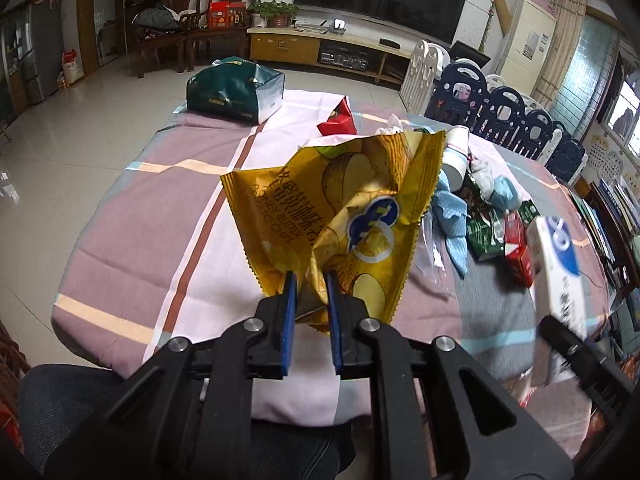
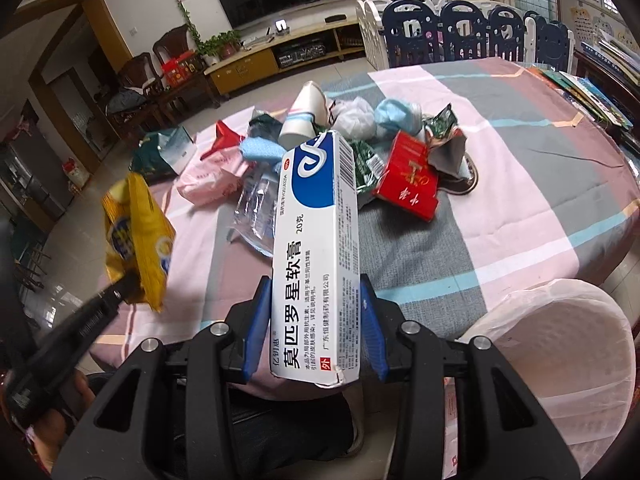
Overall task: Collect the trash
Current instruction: 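Carry both items to the wastebasket and open both tools to drop them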
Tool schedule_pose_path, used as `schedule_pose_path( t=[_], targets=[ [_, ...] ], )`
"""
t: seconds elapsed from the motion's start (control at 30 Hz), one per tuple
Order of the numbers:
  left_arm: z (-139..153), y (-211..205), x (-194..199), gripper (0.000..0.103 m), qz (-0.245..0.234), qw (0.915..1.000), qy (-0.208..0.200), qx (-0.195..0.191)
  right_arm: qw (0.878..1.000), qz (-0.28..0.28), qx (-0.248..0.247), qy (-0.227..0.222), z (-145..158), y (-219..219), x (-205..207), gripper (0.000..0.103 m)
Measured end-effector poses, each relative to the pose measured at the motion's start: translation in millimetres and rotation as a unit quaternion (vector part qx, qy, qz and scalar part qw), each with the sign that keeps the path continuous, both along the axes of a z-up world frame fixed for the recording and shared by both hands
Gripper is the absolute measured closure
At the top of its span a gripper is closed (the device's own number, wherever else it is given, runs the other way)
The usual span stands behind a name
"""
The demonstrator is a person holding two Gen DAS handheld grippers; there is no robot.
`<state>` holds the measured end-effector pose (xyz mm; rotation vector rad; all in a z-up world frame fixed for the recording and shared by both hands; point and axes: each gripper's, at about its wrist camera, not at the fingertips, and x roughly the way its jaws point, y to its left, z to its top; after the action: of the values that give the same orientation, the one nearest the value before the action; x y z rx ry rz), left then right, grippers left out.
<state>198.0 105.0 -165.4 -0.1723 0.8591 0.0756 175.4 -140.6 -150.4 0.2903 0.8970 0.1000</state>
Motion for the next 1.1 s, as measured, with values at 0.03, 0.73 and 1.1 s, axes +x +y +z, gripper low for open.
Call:
schedule_pose_path(
  t=[0.03, 0.73, 1.1],
  targets=[
    [1, 0, -3, 0.087, -0.003, 1.0, -0.001, -0.002, 1.0, -0.003, 0.0, -0.004, 5, -4, -4, 0.06],
    [15, -28, -36, 0.087, -0.073, 0.9972, -0.016, 0.001, 0.989, -0.091, -0.036, 0.113, -33, -135, -117, 0.06],
    [7, -86, -53, 0.087, -0.222, 0.9737, 0.019, -0.048, 0.981, -0.144, 0.012, 0.127, -57, -156, -134, 0.032]
  ],
)
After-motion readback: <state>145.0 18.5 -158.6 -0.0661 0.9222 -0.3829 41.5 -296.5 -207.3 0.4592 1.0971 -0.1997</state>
